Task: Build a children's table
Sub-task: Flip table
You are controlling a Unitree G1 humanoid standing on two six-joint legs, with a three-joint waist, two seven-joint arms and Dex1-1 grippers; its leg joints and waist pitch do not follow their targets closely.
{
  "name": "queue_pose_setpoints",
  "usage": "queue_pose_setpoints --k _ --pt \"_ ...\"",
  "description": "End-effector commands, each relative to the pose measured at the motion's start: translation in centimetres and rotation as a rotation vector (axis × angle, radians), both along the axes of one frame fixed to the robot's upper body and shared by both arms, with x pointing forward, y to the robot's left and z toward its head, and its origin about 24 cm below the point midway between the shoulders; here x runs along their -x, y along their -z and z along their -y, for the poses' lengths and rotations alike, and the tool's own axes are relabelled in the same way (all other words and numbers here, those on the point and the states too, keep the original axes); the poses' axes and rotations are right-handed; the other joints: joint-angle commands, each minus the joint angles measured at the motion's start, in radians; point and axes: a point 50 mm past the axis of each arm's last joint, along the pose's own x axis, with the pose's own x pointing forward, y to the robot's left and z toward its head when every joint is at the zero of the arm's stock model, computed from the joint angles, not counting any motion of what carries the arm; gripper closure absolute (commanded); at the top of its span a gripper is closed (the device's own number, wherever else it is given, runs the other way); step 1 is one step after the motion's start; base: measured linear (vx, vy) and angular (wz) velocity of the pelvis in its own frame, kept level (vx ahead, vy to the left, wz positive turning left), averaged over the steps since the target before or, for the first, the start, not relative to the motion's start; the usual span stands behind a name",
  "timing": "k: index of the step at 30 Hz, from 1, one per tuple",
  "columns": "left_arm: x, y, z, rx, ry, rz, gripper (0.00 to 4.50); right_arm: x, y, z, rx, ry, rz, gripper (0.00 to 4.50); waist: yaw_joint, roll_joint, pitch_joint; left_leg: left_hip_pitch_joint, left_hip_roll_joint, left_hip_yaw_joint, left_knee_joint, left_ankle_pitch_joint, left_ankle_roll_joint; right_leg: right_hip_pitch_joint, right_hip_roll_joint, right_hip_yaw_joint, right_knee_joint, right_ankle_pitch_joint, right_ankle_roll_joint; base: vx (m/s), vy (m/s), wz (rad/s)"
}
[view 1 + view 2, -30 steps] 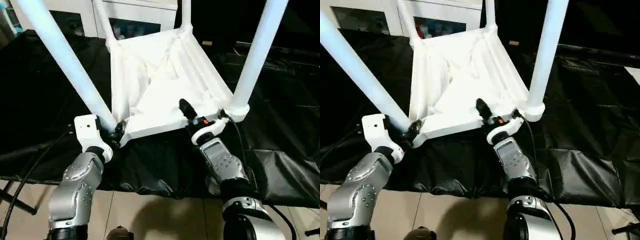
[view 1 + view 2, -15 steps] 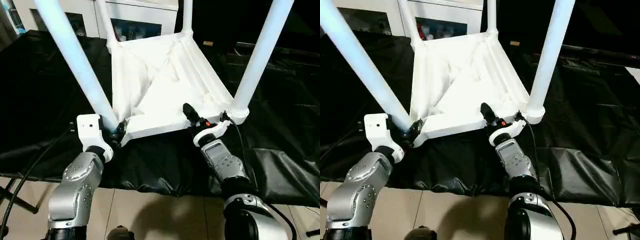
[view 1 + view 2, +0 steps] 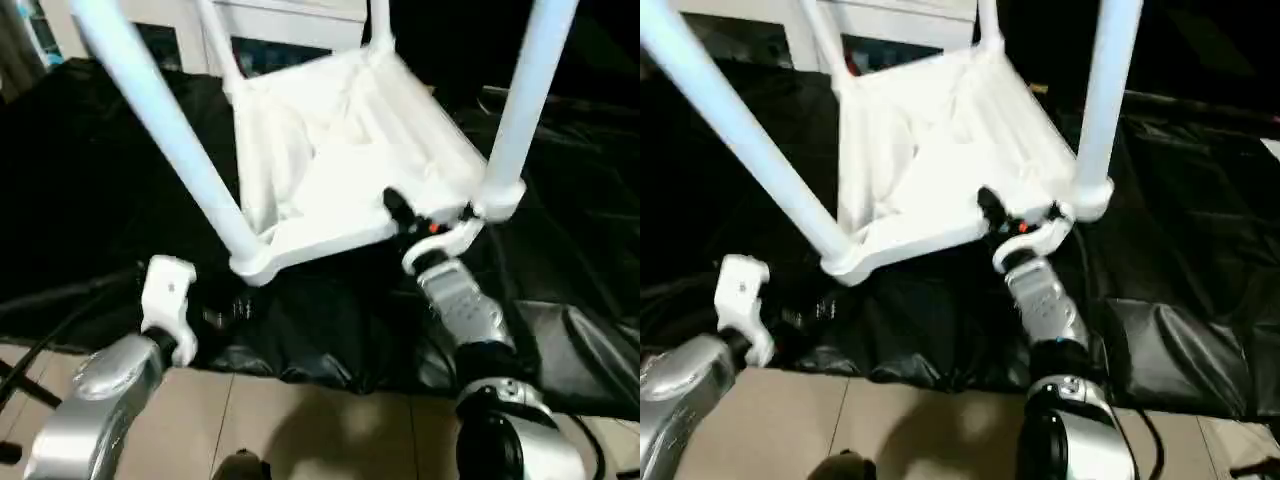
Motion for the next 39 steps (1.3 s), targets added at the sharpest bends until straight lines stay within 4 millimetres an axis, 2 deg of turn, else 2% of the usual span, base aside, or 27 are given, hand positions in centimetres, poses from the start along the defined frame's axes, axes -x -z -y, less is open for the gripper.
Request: queue_pose_setpoints --k 1,4,5,6,8,10,11,13,16,18,19,25,27,30,31,32,34,35,36,37,38,39 --pt "-0.5 -1.8 1.2 -0.001 0.059 0.099 0.00 -0.3 -3.5 3.0 0.113 0.131 0.136 2.43 -0.008 0.011 -0.074 0.045 0.090 -0.028 -0.076 -0.033 0.008 0.032 -0.101 0.058 -0.056 0.112 -0.197 0.000 0.000 0.00" --pt "-0.8 -3.1 2.0 0.020 0.099 0.150 0.00 -0.1 -4.1 3.8 0.183 0.166 0.145 2.46 -0.001 0.012 -0.075 0.047 0.089 -0.029 -0.079 -0.054 -0.025 0.030 -0.099 0.058 -0.056 0.089 -0.165 0.000 0.000 0.00" --pt "-0.9 -3.2 2.1 0.022 0.105 0.152 0.00 -0.1 -4.1 3.9 0.190 0.169 0.145 2.46 -0.001 0.010 -0.075 0.042 0.088 -0.030 -0.081 -0.059 -0.031 0.033 -0.102 0.059 -0.057 0.085 -0.162 0.000 0.000 0.00" --pt "-0.9 -3.9 2.9 0.006 0.167 0.174 0.00 0.2 -4.5 4.4 0.239 0.180 0.142 2.47 -0.002 0.000 -0.074 0.040 0.087 -0.028 -0.082 -0.072 -0.037 0.036 -0.103 0.060 -0.060 0.066 -0.154 0.000 0.000 0.00" --pt "-0.8 -5.3 4.4 -0.024 0.282 0.221 0.00 0.7 -5.3 5.3 0.332 0.210 0.127 2.47 0.006 0.005 -0.075 0.046 0.086 -0.029 -0.080 -0.060 -0.038 0.029 -0.097 0.061 -0.058 0.063 -0.127 0.000 0.000 0.00" --pt "-0.7 -6.4 5.3 -0.016 0.345 0.254 0.00 1.0 -5.7 6.0 0.414 0.235 0.112 2.47 0.006 0.004 -0.074 0.046 0.083 -0.026 -0.081 -0.073 -0.046 0.027 -0.095 0.061 -0.060 0.047 -0.114 0.000 0.000 0.00" --pt "-0.6 -6.8 5.7 -0.013 0.372 0.263 0.00 1.2 -5.9 6.2 0.453 0.247 0.109 2.47 0.008 0.005 -0.074 0.045 0.082 -0.025 -0.082 -0.084 -0.060 0.027 -0.097 0.062 -0.063 0.025 -0.107 0.000 0.000 0.00" --pt "-0.5 -7.3 6.2 -0.015 0.412 0.276 0.00 1.4 -6.3 6.5 0.485 0.267 0.104 2.47 0.004 0.001 -0.070 0.038 0.080 -0.026 -0.087 -0.111 -0.074 0.031 -0.098 0.064 -0.068 -0.018 -0.094 0.000 0.000 0.00" --pt "-0.5 -8.1 6.8 -0.027 0.466 0.296 0.00 1.6 -7.1 6.8 0.509 0.306 0.098 2.47 0.002 0.003 -0.067 0.042 0.081 -0.025 -0.091 -0.180 -0.097 0.024 -0.098 0.067 -0.082 -0.132 -0.064 0.000 0.000 0.00" --pt "-0.6 -8.4 7.0 -0.036 0.480 0.305 0.00 1.7 -7.5 6.9 0.539 0.317 0.100 2.47 0.001 0.002 -0.068 0.043 0.080 -0.024 -0.091 -0.188 -0.099 0.023 -0.098 0.067 -0.083 -0.146 -0.059 0.000 0.000 0.00" --pt "-0.6 -8.6 7.0 -0.041 0.486 0.309 0.00 1.8 -7.6 6.9 0.552 0.320 0.100 2.47 0.001 0.005 -0.069 0.044 0.080 -0.024 -0.091 -0.187 -0.103 0.022 -0.097 0.067 -0.083 -0.147 -0.056 0.000 0.000 0.00" --pt "-1.5 -9.3 7.0 -0.103 0.479 0.342 0.00 1.5 -8.6 6.8 0.691 0.301 0.089 2.47 -0.011 0.001 -0.071 0.039 0.078 -0.024 -0.088 -0.152 -0.103 0.027 -0.093 0.066 -0.076 -0.084 -0.061 0.000 0.000 0.00" --pt "-2.8 -10.7 6.8 -0.167 0.420 0.433 0.00 1.2 -8.9 6.8 0.829 0.275 0.065 2.47 -0.016 -0.003 -0.071 0.038 0.076 -0.023 -0.086 -0.140 -0.095 0.029 -0.091 0.066 -0.077 -0.084 -0.062 0.000 0.000 0.00" --pt "-3.4 -11.5 6.7 -0.198 0.395 0.484 0.00 1.0 -9.2 6.8 0.872 0.273 0.060 2.47 -0.020 -0.003 -0.072 0.037 0.077 -0.024 -0.084 -0.133 -0.098 0.031 -0.093 0.065 -0.075 -0.079 -0.063 0.000 0.000 0.00" --pt "-4.1 -13.1 6.6 -0.249 0.369 0.576 0.00 0.6 -9.6 6.7 0.913 0.283 0.044 2.47 -0.018 -0.012 -0.070 0.037 0.076 -0.023 -0.082 -0.126 -0.090 0.031 -0.095 0.066 -0.078 -0.088 -0.062 0.000 0.000 0.00" --pt "-4.1 -13.1 6.6 -0.249 0.369 0.576 0.00 0.6 -9.6 6.7 0.913 0.283 0.044 2.47 -0.020 -0.007 -0.072 0.039 0.076 -0.022 -0.081 -0.124 -0.090 0.029 -0.095 0.066 -0.076 -0.086 -0.065 0.000 0.000 0.00" --pt "-4.2 -13.4 6.6 -0.258 0.365 0.592 0.00 0.6 -9.7 6.7 0.922 0.287 0.041 2.49 -0.020 -0.007 -0.073 0.040 0.079 -0.024 -0.082 -0.124 -0.094 0.028 -0.095 0.065 -0.074 -0.073 -0.070 0.000 0.000 0.00" --pt "-4.4 -13.9 6.6 -0.288 0.353 0.630 0.00 0.5 -9.8 6.5 0.947 0.289 0.040 2.49 -0.020 -0.008 -0.074 0.042 0.079 -0.023 -0.081 -0.127 -0.097 0.027 -0.094 0.065 -0.073 -0.059 -0.074 0.000 0.000 0.00" --pt "-4.7 -14.3 6.6 -0.322 0.341 0.660 0.00 0.4 -9.8 6.3 0.964 0.293 0.037 2.50 -0.019 -0.015 -0.073 0.040 0.078 -0.023 -0.081 -0.123 -0.095 0.028 -0.092 0.064 -0.073 -0.061 -0.072 0.000 0.000 0.00" --pt "-5.1 -15.6 6.7 -0.408 0.315 0.759 0.00 0.1 -9.7 5.3 0.998 0.285 0.034 2.51 -0.018 -0.012 -0.075 0.044 0.078 -0.022 -0.081 -0.127 -0.098 0.025 -0.092 0.064 -0.073 -0.065 -0.070 0.000 0.000 0.00" --pt "-5.2 -15.7 6.7 -0.413 0.313 0.766 0.00 0.0 -9.7 5.2 0.999 0.284 0.034 2.51 -0.019 -0.011 -0.073 0.045 0.080 -0.024 -0.083 -0.145 -0.107 0.022 -0.093 0.065 -0.077 -0.086 -0.061 0.000 0.000 0.00" --pt "-5.3 -17.0 7.0 -0.448 0.303 0.854 0.00 -0.2 -9.6 4.2 1.031 0.268 0.033 2.51 -0.021 -0.012 -0.073 0.044 0.081 -0.027 -0.085 -0.155 -0.117 0.025 -0.095 0.064 -0.076 -0.094 -0.059 0.000 0.000 0.00"
